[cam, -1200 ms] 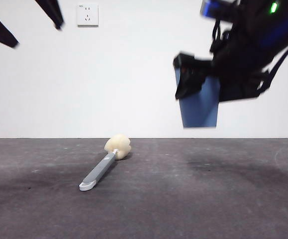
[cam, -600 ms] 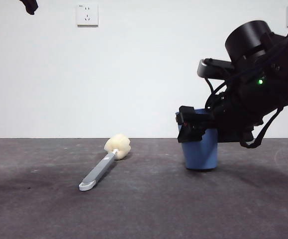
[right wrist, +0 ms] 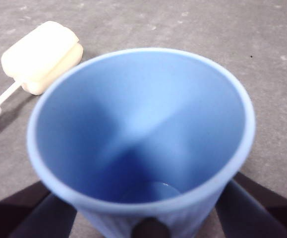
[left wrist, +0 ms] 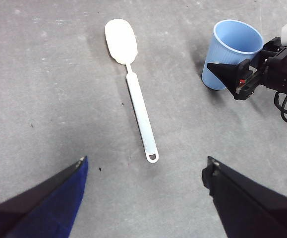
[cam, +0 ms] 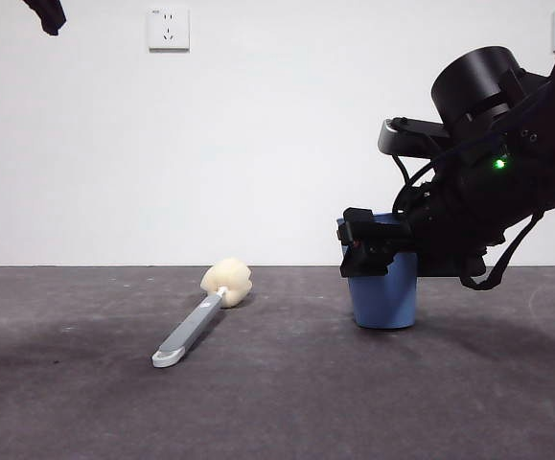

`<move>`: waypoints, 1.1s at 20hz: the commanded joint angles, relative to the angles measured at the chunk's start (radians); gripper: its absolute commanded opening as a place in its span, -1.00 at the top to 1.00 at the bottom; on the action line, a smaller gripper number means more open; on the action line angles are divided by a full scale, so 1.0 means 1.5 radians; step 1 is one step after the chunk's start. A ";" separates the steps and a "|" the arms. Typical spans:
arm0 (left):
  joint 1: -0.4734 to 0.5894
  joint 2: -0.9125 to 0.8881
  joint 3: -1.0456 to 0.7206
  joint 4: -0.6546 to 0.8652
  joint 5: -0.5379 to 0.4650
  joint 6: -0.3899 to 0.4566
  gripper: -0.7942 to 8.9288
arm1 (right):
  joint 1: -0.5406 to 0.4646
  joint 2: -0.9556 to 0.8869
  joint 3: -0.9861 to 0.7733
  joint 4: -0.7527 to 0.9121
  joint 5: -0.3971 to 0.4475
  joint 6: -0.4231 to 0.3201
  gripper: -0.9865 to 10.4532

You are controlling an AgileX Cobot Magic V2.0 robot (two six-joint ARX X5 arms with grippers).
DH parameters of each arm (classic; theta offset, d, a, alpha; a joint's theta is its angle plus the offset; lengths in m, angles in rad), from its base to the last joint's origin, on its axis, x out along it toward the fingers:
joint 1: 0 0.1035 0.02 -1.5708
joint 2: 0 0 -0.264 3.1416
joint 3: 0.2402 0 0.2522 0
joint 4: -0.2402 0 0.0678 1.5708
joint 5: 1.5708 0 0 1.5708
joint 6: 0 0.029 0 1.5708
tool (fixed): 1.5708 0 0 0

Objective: Pick up the cup brush,pick up the cup,insert the brush into the cup,clean the cup,put the cup brush back,put the cup back to the fixed position on the table

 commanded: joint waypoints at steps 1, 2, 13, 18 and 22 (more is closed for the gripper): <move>-0.002 -0.001 -0.003 0.001 -0.003 0.008 0.02 | -0.002 0.010 -0.012 -0.036 0.004 -0.001 -0.13; -0.002 -0.001 -0.003 0.000 -0.003 0.008 0.02 | -0.002 0.005 -0.012 -0.037 0.004 -0.001 -0.16; -0.002 -0.001 -0.003 -0.001 -0.003 0.008 0.02 | 0.002 -0.217 -0.012 -0.270 -0.001 0.034 -0.23; -0.002 -0.001 -0.003 -0.002 -0.002 0.040 0.02 | 0.036 -0.439 -0.010 -0.524 -0.038 0.100 -0.22; -0.002 -0.001 -0.003 -0.002 0.014 0.093 0.02 | 0.066 -0.599 0.019 -0.689 -0.057 0.124 -0.22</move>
